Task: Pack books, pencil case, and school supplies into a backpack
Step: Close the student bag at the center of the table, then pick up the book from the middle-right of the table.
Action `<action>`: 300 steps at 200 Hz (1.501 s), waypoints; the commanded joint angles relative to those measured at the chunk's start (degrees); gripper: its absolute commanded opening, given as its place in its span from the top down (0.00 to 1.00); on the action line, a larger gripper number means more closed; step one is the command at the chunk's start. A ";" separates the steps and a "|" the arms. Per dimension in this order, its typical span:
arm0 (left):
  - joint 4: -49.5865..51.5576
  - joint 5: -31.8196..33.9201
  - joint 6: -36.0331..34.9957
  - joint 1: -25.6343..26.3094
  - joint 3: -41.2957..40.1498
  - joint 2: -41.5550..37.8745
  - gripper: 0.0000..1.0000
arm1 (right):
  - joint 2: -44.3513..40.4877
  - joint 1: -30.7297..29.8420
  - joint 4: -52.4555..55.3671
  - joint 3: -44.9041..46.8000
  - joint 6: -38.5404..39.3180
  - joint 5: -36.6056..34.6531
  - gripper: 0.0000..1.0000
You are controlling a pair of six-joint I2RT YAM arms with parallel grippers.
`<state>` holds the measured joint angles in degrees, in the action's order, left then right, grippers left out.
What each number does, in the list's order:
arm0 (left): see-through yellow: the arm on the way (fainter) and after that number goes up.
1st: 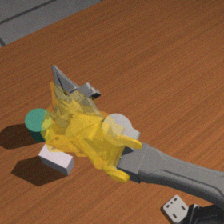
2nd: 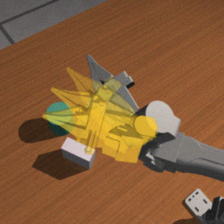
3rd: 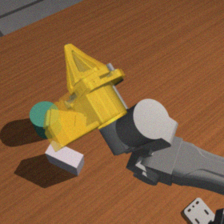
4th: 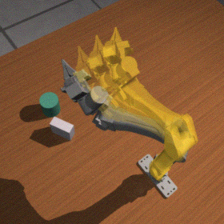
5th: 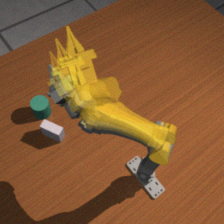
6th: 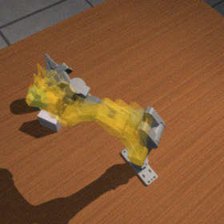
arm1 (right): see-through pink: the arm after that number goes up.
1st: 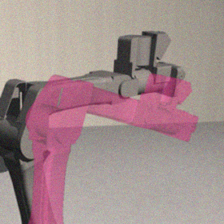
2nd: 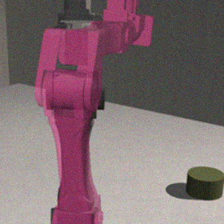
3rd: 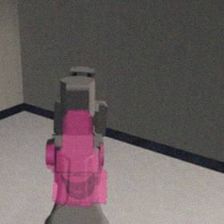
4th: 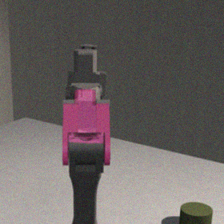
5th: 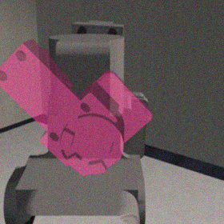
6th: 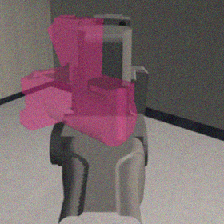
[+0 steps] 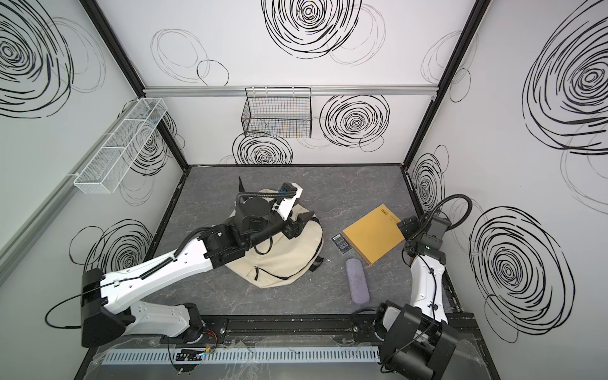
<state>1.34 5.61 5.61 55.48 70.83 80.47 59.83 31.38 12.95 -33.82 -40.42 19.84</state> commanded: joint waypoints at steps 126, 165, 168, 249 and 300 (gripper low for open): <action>6.29 -21.55 10.19 0.79 39.47 56.02 0.32 | 11.85 -0.81 -6.52 10.23 2.44 13.79 0.21; 8.59 -17.77 13.52 -1.19 46.43 62.39 0.31 | 13.56 -3.96 -9.22 9.74 1.11 13.65 0.21; 9.06 -17.07 13.89 -1.32 47.29 62.90 0.32 | 13.73 -4.17 -9.43 9.68 1.06 13.59 0.21; 4.69 -11.74 17.84 -3.89 46.98 64.86 0.32 | 16.98 -5.10 -11.53 7.83 0.75 12.23 0.21; 6.59 -15.23 17.29 -3.83 48.56 68.06 0.32 | 18.58 -4.10 -15.72 7.94 -0.90 17.44 0.23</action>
<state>8.88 -7.68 22.33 51.31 118.52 146.36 76.84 26.70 -1.80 -26.22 -39.68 35.18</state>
